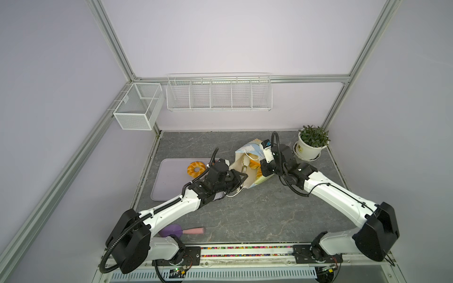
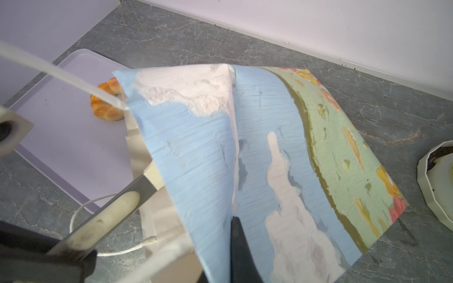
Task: Take the fake bread out of the paper bag
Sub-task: 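Close the left gripper's tongs on the white bread slice inside the bag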
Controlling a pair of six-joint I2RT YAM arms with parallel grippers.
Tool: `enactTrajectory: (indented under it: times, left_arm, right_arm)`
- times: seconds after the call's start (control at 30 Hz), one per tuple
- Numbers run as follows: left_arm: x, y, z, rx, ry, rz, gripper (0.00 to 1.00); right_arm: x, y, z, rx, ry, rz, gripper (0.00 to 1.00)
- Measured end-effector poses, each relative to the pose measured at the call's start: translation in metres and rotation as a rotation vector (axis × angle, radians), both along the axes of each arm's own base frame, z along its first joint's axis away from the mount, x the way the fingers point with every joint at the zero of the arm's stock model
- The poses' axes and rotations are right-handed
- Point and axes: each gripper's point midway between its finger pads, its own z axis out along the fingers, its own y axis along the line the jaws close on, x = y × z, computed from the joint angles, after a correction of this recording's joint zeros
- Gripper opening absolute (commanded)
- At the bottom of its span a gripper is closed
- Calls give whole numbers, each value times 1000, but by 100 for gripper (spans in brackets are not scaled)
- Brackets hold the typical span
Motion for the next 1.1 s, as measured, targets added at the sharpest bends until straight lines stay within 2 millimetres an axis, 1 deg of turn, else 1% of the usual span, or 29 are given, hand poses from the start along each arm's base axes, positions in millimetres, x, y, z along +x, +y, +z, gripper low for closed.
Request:
enactTrajectory:
  times: [0.07, 0.17, 0.23, 0.47, 0.7, 0.8, 0.9, 1.0, 1.07, 1.1]
  left_arm:
    - [-4, 4, -1, -1, -3, -1, 25]
    - [-4, 3, 0, -5, -8, -9, 35]
    - [-4, 2, 1, -9, -12, -15, 39]
    - [-2, -5, -4, -21, -5, -25, 46]
    - [3, -12, -7, -47, 6, -21, 47]
    - [6, -17, -9, -61, 12, -22, 44]
    - [10, -22, -13, -77, 17, -24, 37]
    - [11, -25, -18, -78, 30, -26, 23]
    - [11, -25, -19, -80, 33, -29, 13]
    - [11, -26, -18, -79, 30, -30, 10]
  right_arm:
    - [0, 0, 0, 1, 1, 2, 7]
    - [0, 0, 0, 2, 2, 2, 7]
    - [0, 0, 0, 3, 2, 3, 7]
    - [0, 0, 0, 3, 3, 7, 7]
    - [-1, 1, 0, 7, 6, 12, 7]
    - [-1, 2, 0, 9, 7, 15, 7]
    - [-1, 2, 0, 10, 8, 17, 7]
    - [-1, 2, 0, 11, 8, 18, 7]
    - [-1, 2, 0, 11, 8, 18, 7]
    - [-1, 2, 0, 11, 8, 18, 7]
